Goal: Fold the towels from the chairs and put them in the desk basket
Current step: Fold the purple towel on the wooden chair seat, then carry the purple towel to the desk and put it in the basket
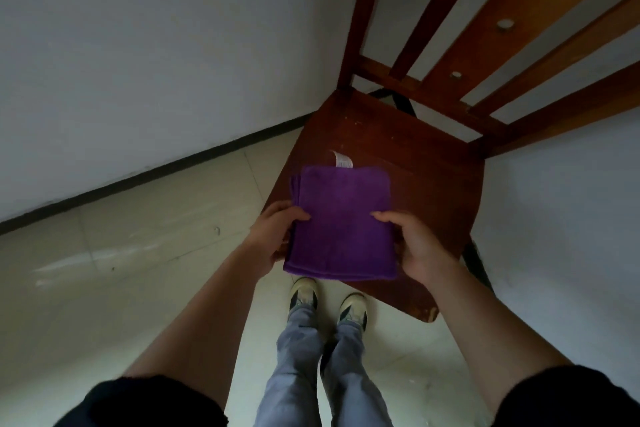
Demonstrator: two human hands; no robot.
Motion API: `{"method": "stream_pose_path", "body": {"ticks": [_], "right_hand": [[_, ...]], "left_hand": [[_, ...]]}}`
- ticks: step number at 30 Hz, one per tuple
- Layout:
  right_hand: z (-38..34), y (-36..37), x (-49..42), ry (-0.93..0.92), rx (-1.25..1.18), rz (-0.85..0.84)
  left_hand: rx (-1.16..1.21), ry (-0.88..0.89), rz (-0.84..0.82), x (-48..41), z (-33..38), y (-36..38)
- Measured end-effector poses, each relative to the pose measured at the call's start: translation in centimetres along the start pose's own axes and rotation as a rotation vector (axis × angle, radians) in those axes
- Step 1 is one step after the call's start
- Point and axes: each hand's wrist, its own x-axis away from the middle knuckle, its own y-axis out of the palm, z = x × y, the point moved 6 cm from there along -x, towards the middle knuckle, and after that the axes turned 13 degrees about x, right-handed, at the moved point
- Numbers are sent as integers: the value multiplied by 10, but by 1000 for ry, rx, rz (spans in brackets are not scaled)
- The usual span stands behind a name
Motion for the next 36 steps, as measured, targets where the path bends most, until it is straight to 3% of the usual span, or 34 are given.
{"method": "stream_pose_path", "body": {"ticks": [11,22,28,36], "right_hand": [[-41,22,158,-166,254,-203],[-3,71,283,-272,771,-579],[59,125,357,-338,1065,-776],[221,193,476,-383,1431,-1007]], "left_hand": [[288,135,45,178,-24,-29],[764,374,301,348,-156,-48],[1021,459,369,427,-258,-72],[1209,577,550,549,-417,-124]]}}
